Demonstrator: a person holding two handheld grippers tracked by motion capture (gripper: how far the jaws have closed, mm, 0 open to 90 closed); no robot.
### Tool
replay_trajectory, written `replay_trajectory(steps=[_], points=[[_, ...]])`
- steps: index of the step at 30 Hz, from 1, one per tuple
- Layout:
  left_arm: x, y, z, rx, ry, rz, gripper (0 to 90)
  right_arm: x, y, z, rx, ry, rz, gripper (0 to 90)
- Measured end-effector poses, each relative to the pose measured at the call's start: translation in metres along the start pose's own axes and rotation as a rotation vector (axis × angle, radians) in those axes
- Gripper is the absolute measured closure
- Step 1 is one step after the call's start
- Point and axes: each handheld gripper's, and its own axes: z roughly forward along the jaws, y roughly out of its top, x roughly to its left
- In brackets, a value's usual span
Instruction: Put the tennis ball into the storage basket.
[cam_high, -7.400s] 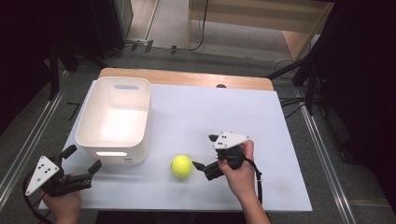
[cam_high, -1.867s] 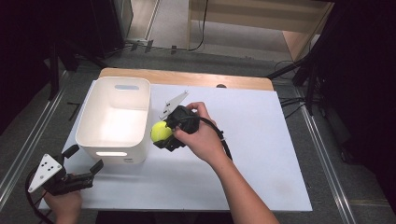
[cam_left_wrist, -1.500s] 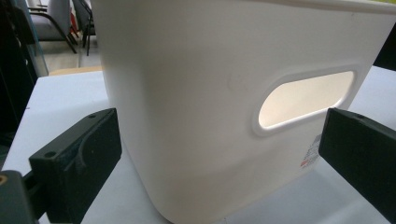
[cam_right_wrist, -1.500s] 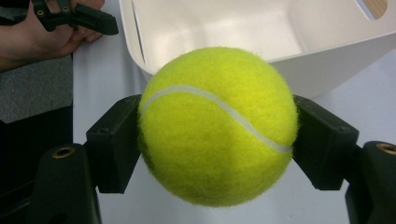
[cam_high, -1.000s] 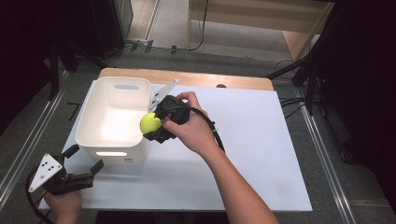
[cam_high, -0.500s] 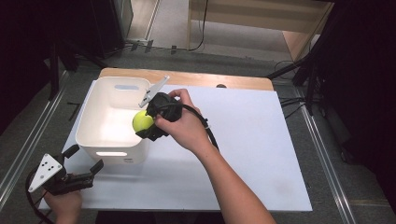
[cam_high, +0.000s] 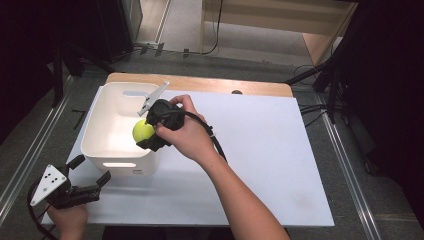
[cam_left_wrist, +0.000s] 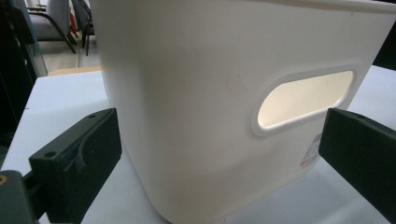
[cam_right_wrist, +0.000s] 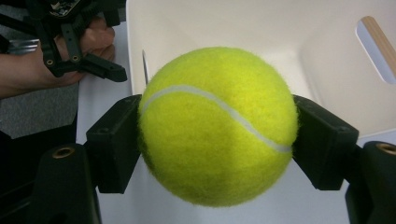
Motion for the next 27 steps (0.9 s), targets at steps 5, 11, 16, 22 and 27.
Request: replay_trajectory(steps=[5, 11, 16, 22, 27], points=[[0.000, 0.000, 0.000, -0.001, 0.000, -0.004, 0.0, -0.001, 0.002, 0.008, 0.019, 0.001, -0.004, 23.4], [0.000, 0.000, 0.000, -0.001, 0.001, -0.001, 0.0, -0.002, 0.004, 0.018, 0.037, 0.009, 0.009, 23.4], [0.000, 0.000, 0.000, -0.004, 0.001, -0.004, 0.0, -0.002, 0.006, 0.026, 0.067, 0.014, 0.004, 23.4], [0.000, 0.000, 0.000, -0.004, 0.002, -0.004, 0.0, -0.004, 0.006, 0.038, 0.105, 0.029, 0.001, 23.2], [0.000, 0.000, 0.000, -0.002, 0.001, -0.001, 0.0, -0.004, 0.006, 0.044, 0.132, 0.028, 0.000, 23.1]])
